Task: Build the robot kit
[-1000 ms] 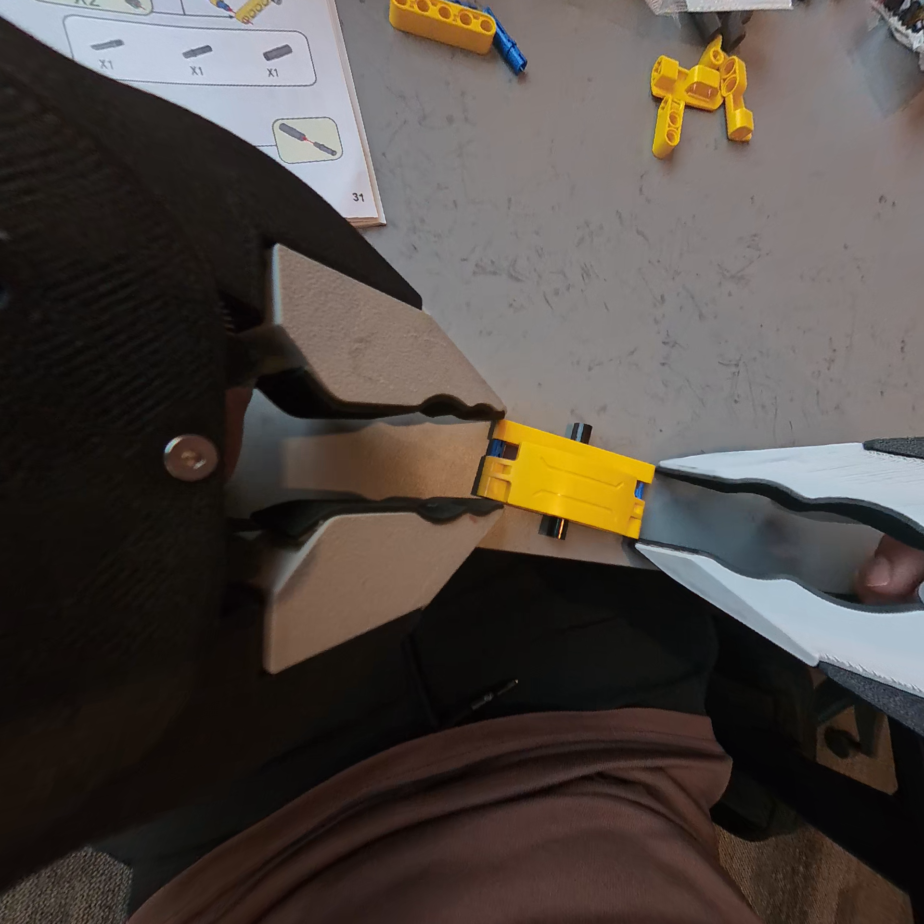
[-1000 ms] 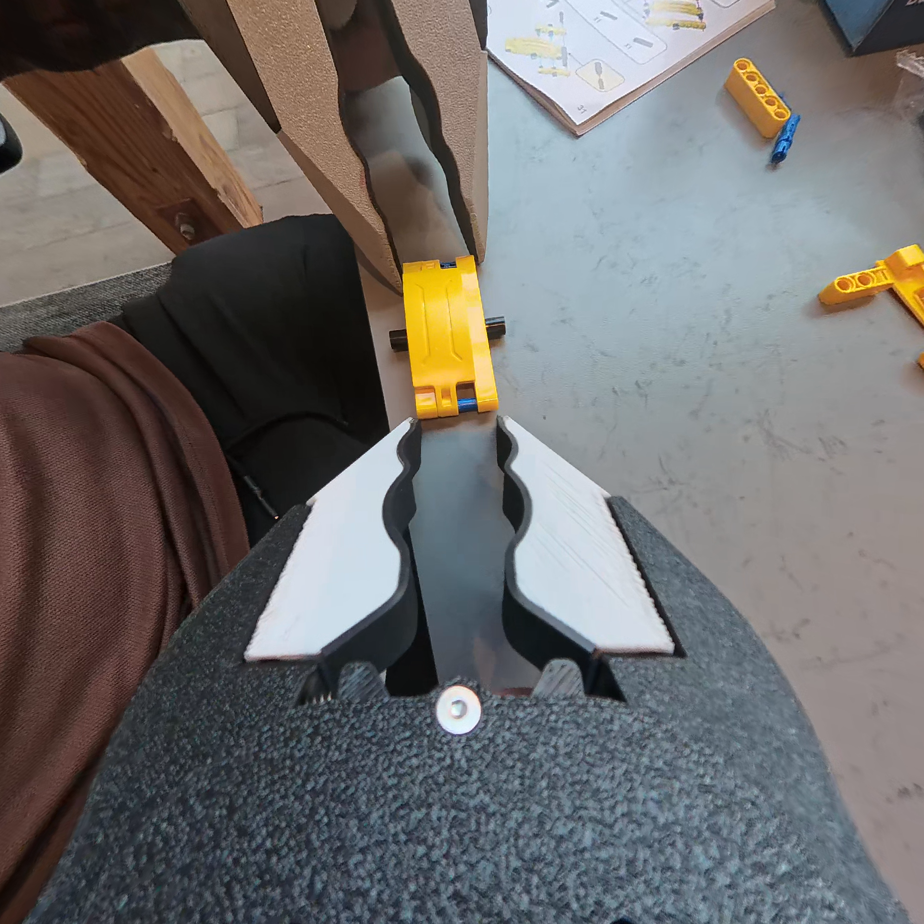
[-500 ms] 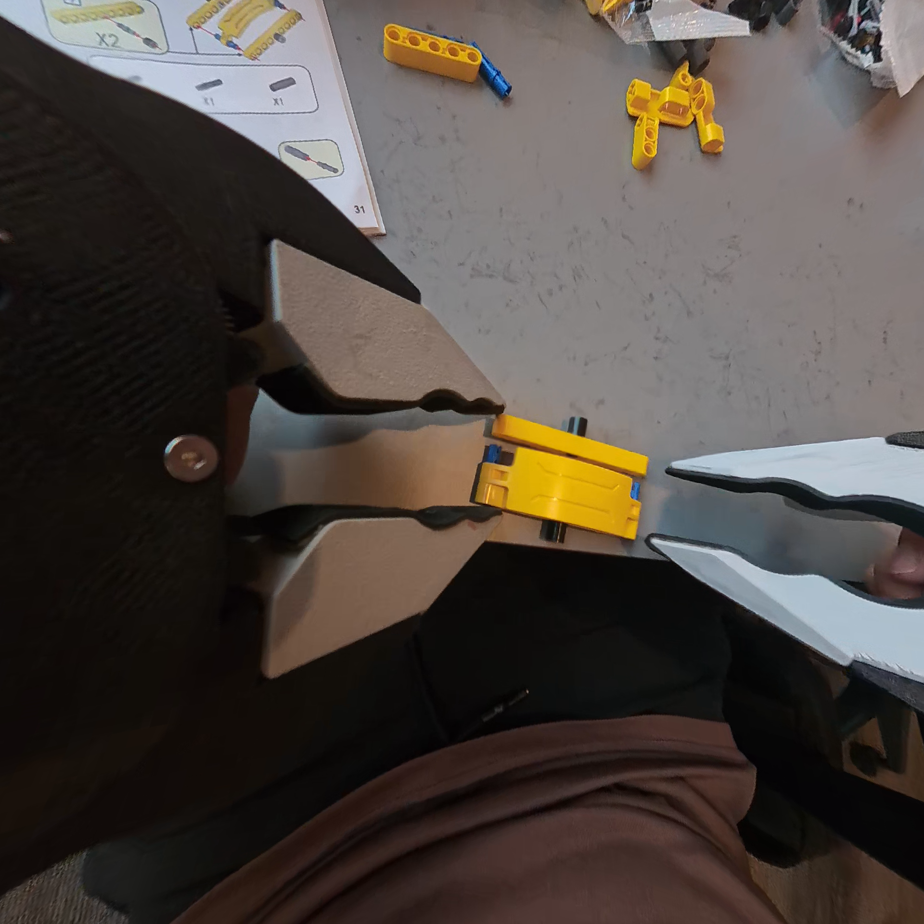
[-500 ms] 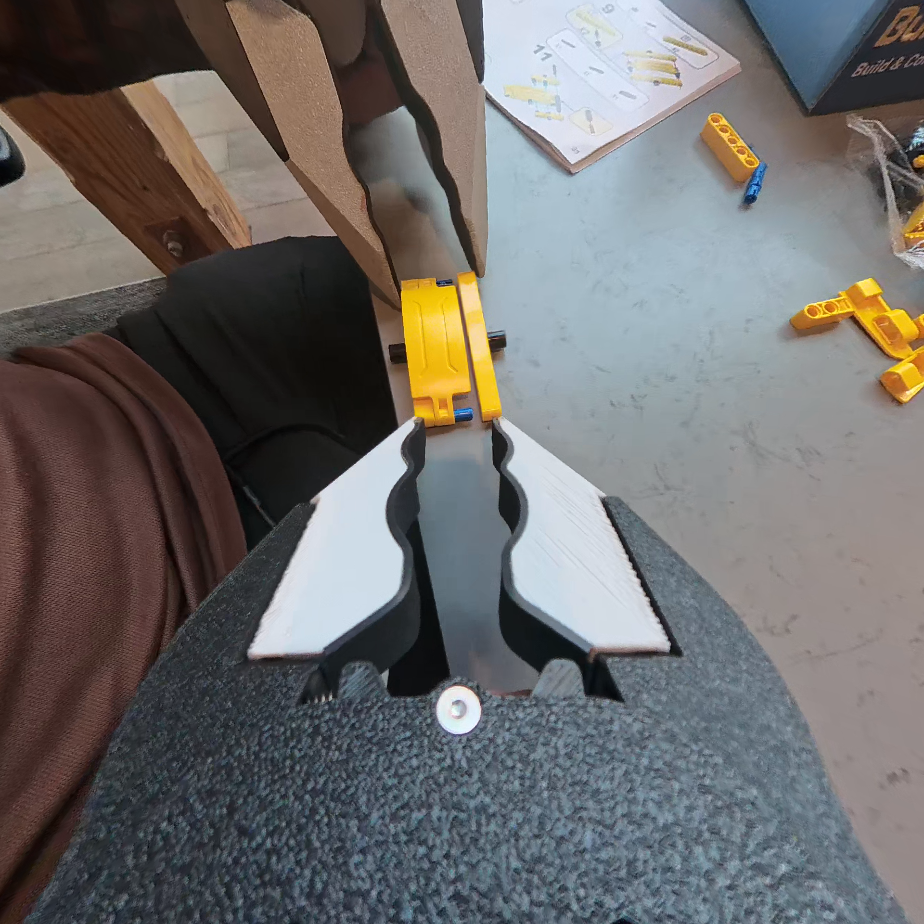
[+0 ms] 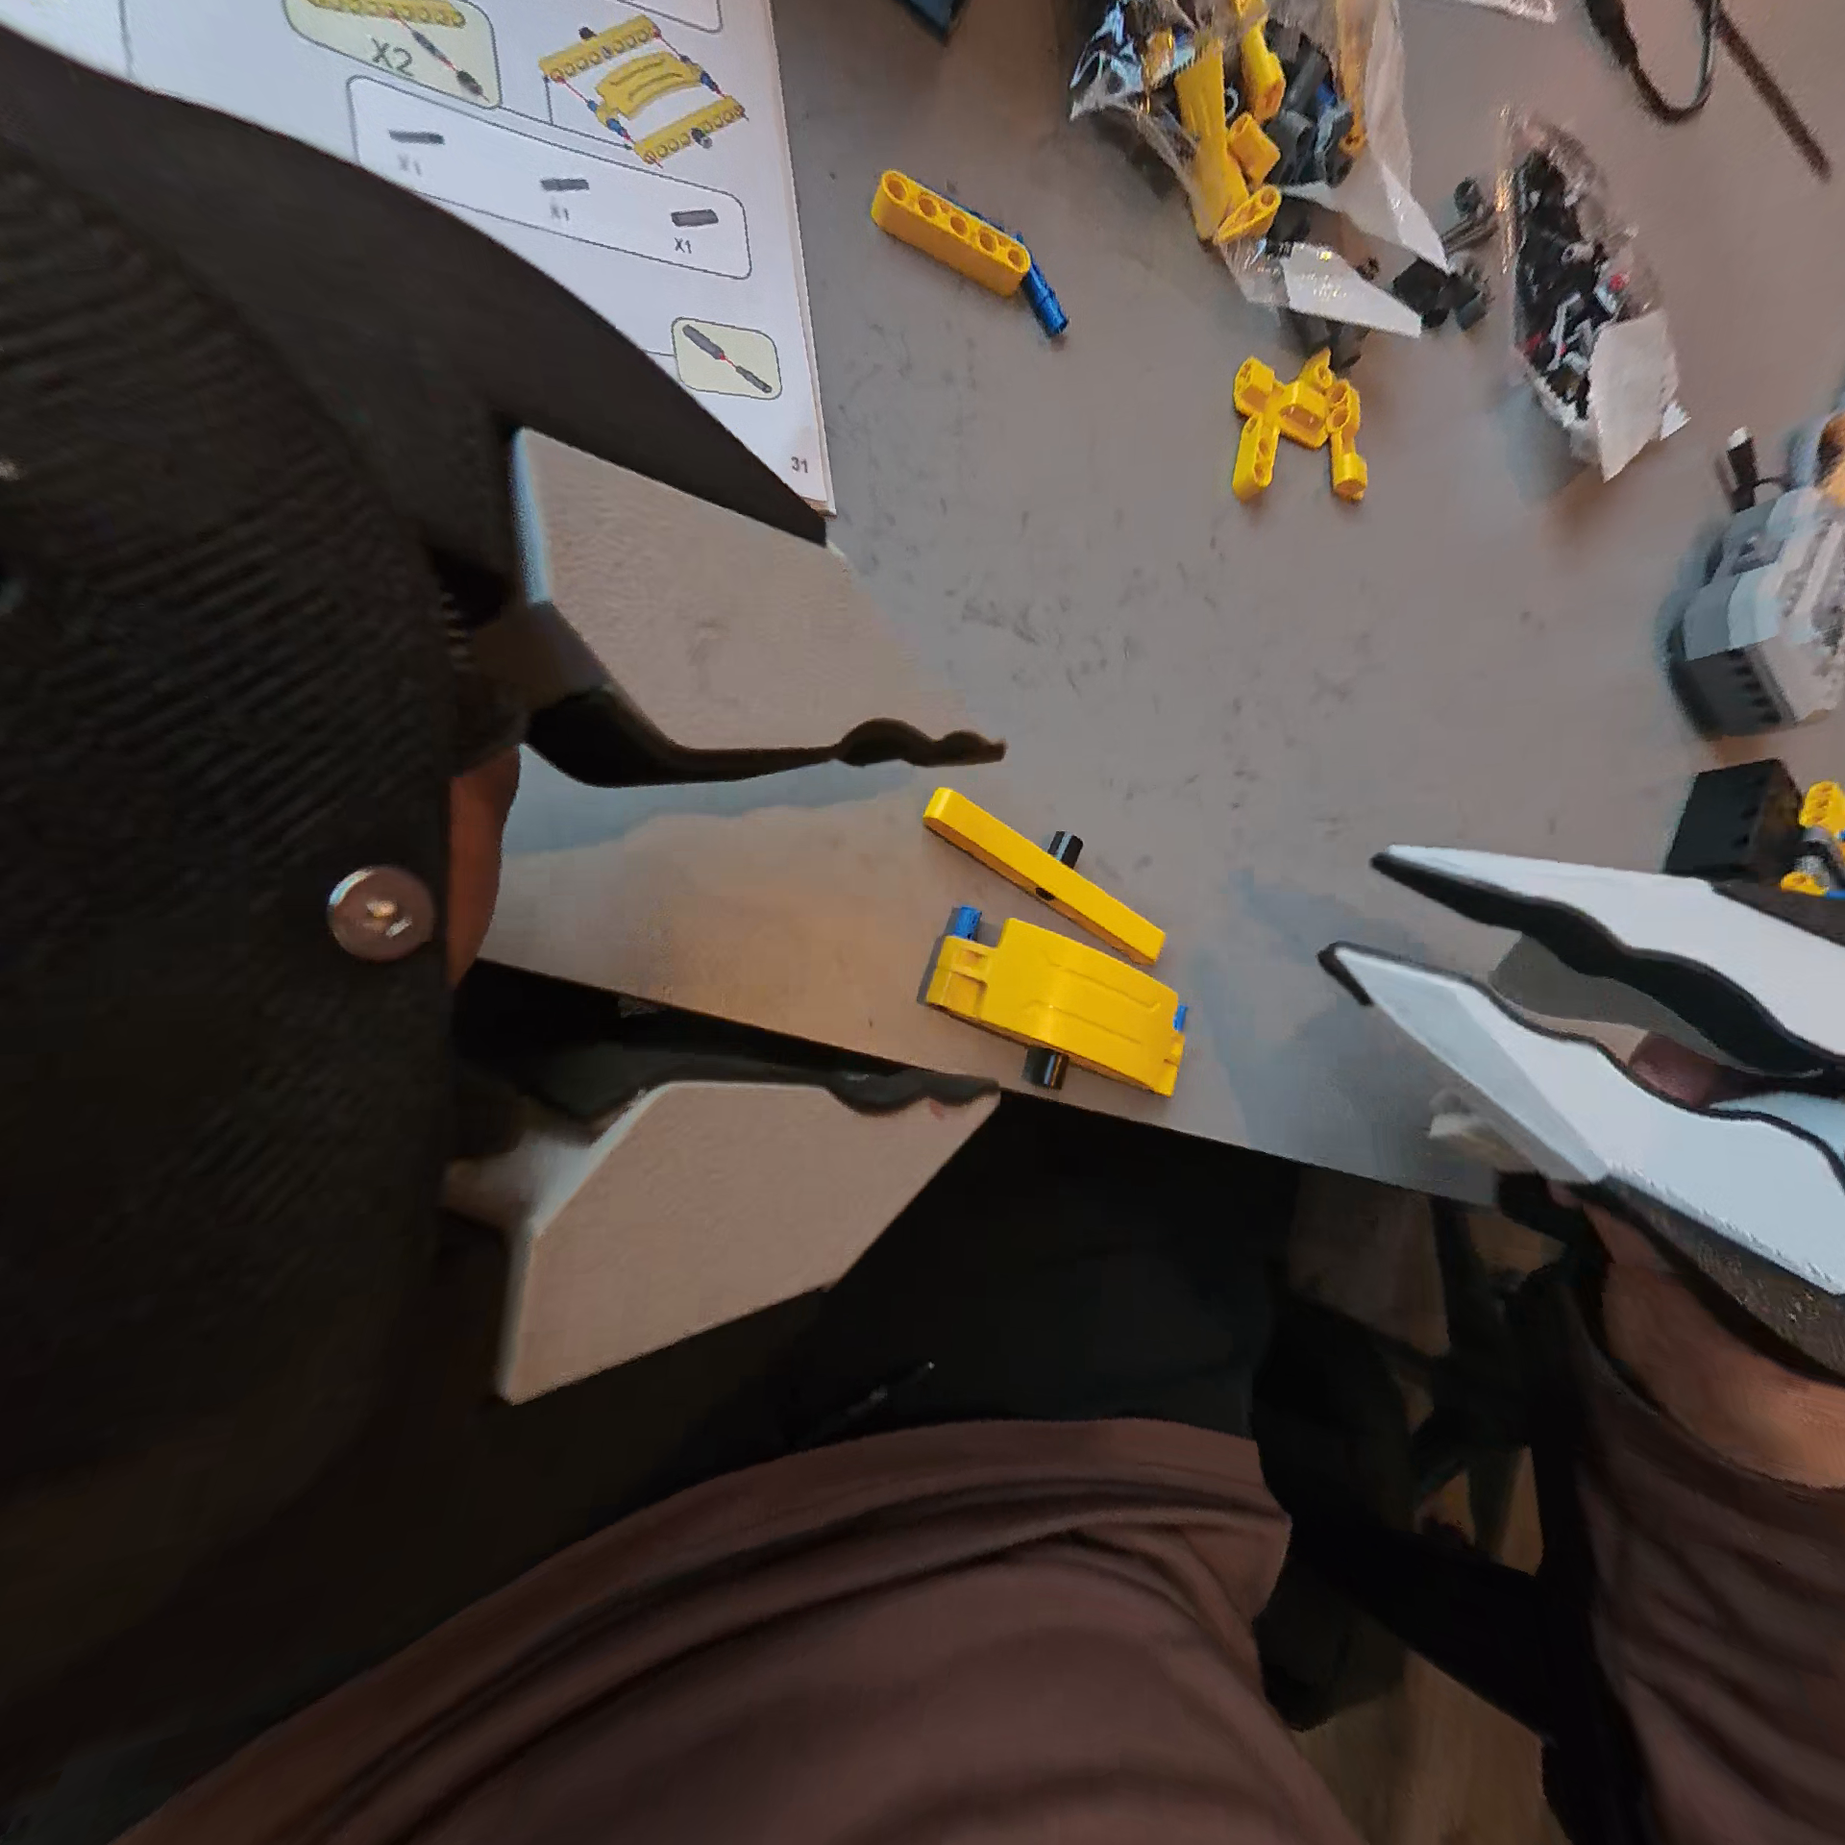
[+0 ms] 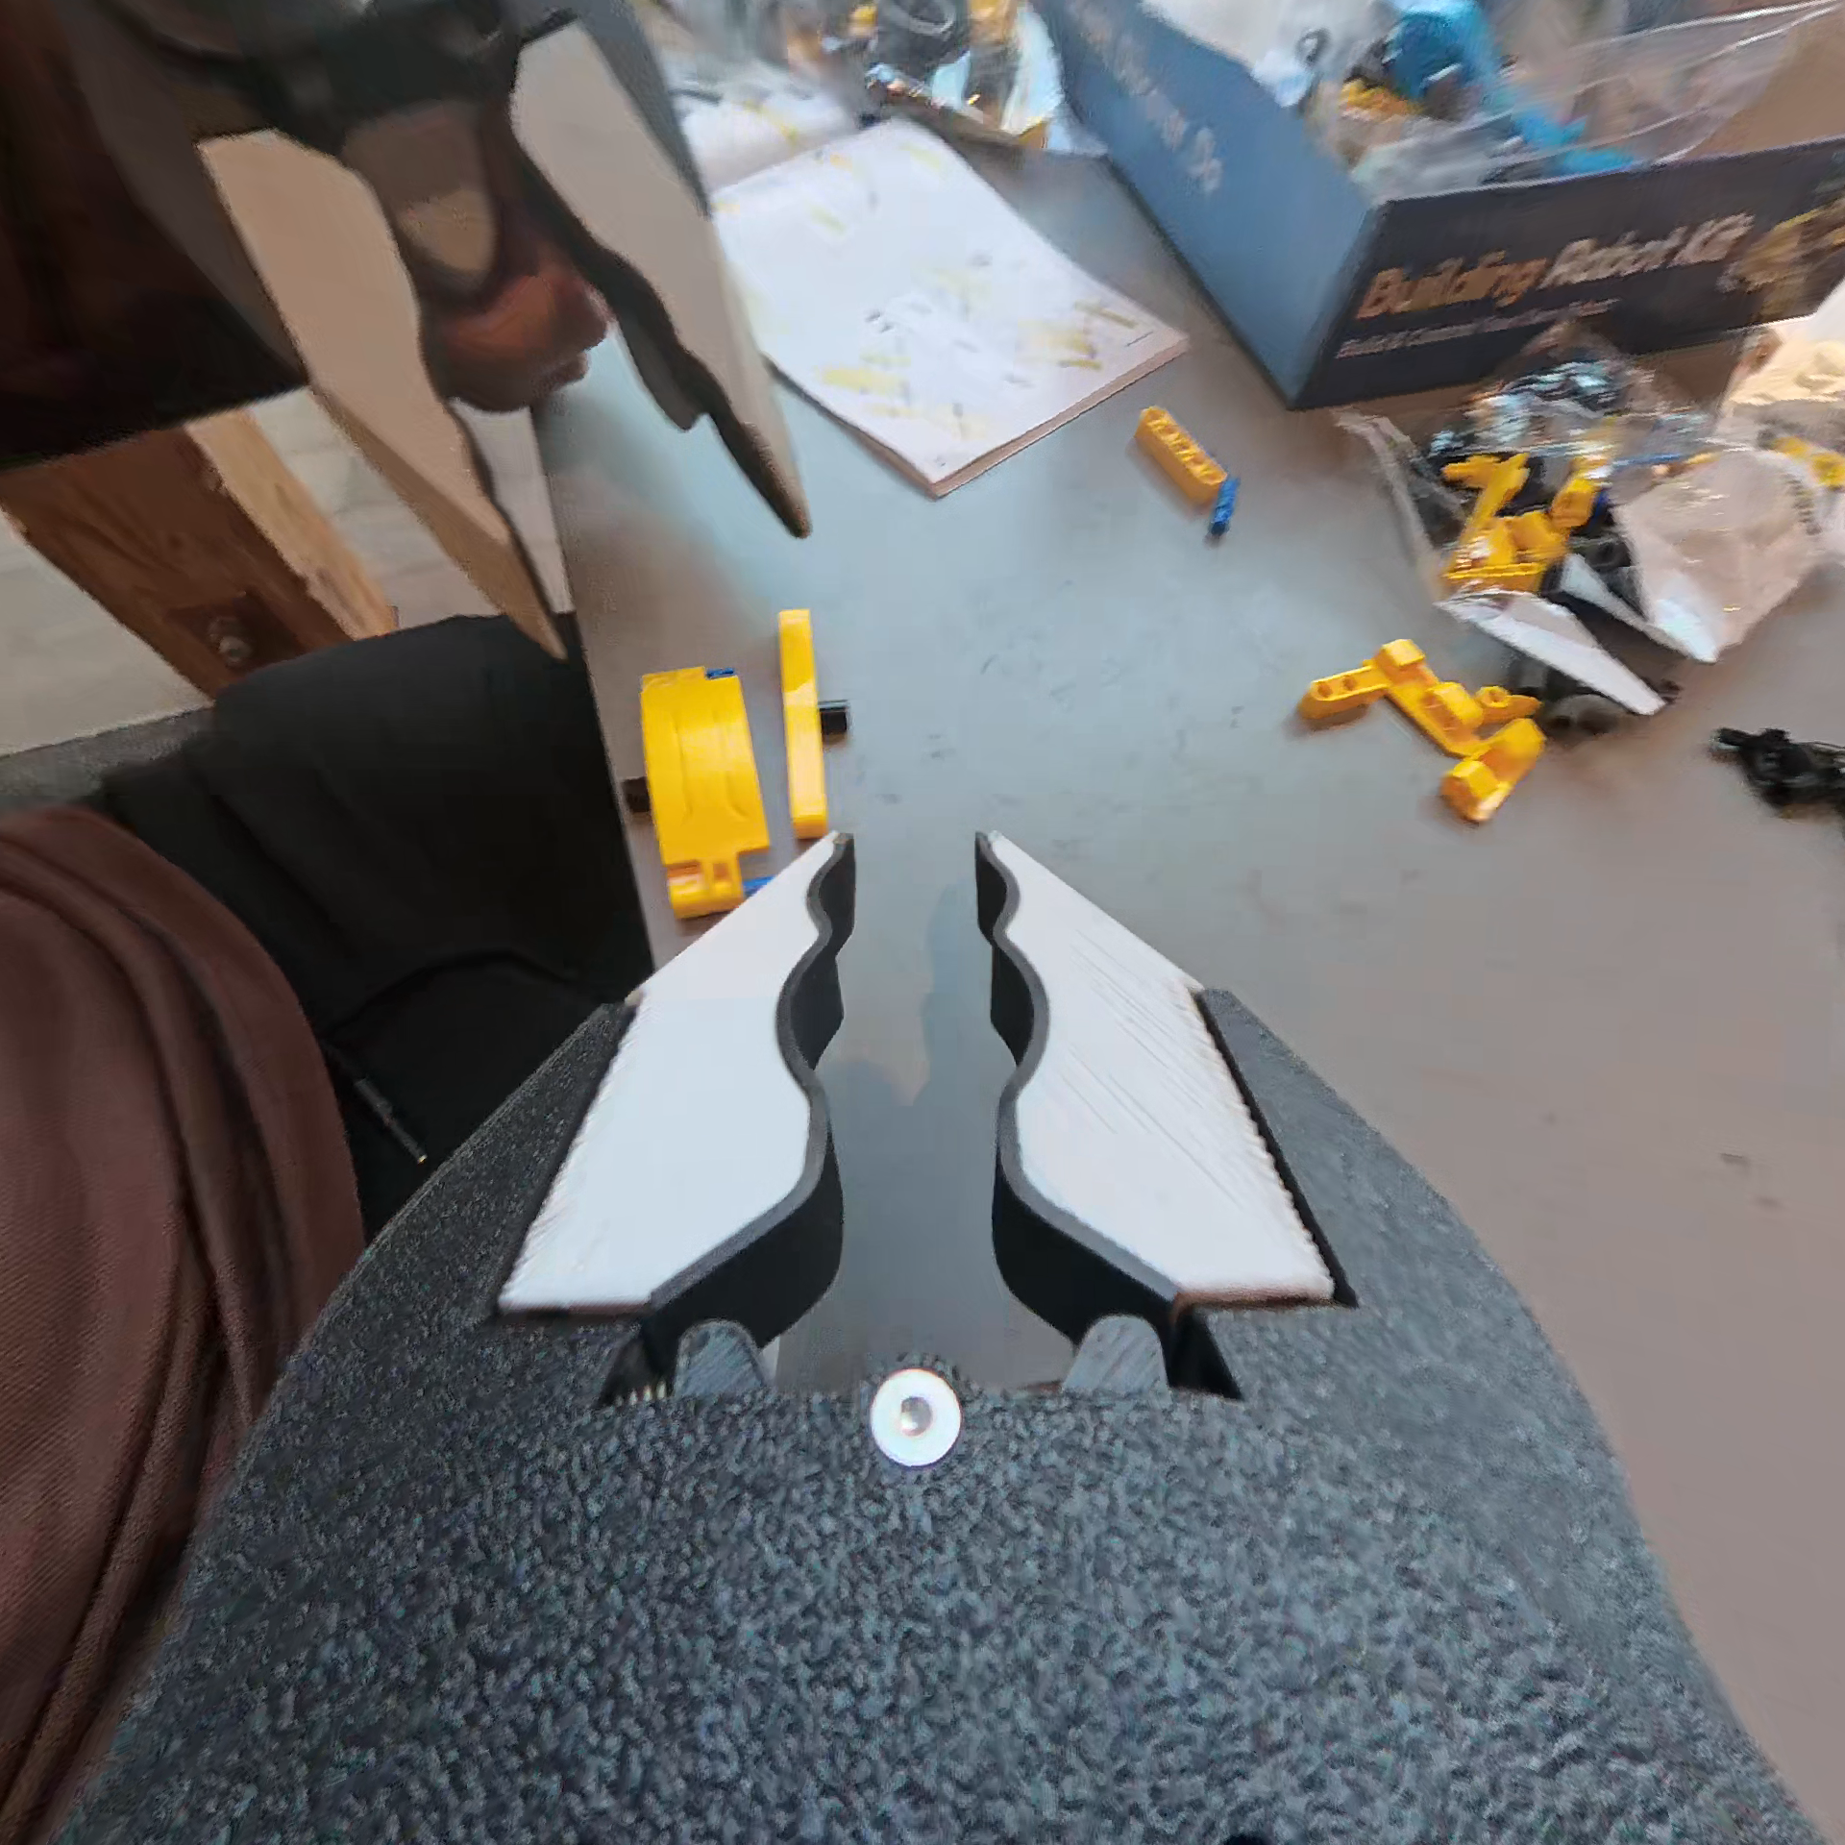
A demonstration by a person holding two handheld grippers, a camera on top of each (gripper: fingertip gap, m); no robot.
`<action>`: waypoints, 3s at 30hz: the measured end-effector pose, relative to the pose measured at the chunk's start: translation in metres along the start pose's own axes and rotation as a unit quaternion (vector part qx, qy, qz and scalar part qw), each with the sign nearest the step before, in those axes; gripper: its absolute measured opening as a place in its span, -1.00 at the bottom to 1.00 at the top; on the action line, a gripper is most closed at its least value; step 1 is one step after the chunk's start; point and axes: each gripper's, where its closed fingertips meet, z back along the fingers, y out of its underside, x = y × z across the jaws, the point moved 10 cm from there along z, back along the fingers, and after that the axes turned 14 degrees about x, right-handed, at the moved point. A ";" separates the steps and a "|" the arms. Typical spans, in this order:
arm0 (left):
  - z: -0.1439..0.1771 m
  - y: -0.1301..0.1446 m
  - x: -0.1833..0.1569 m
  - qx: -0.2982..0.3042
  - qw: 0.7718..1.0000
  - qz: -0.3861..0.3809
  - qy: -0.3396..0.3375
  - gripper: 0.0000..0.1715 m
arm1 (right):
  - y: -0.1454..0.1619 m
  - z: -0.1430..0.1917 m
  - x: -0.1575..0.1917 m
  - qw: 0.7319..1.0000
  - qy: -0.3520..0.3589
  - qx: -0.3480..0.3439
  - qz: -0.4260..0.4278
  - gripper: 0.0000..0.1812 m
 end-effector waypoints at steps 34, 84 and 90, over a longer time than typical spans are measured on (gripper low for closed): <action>0.009 0.016 -0.006 -0.085 0.991 0.038 -0.091 -0.58 | 0.007 0.001 -0.016 0.999 0.020 0.011 0.028 -0.67; 0.008 0.010 -0.016 -0.118 0.986 0.080 0.084 -0.84 | -0.018 -0.025 0.091 0.847 0.328 -0.031 0.416 -0.72; 0.018 0.011 -0.019 -0.061 0.998 0.021 0.027 -0.88 | -0.018 -0.026 0.080 0.902 0.248 -0.035 0.352 -0.74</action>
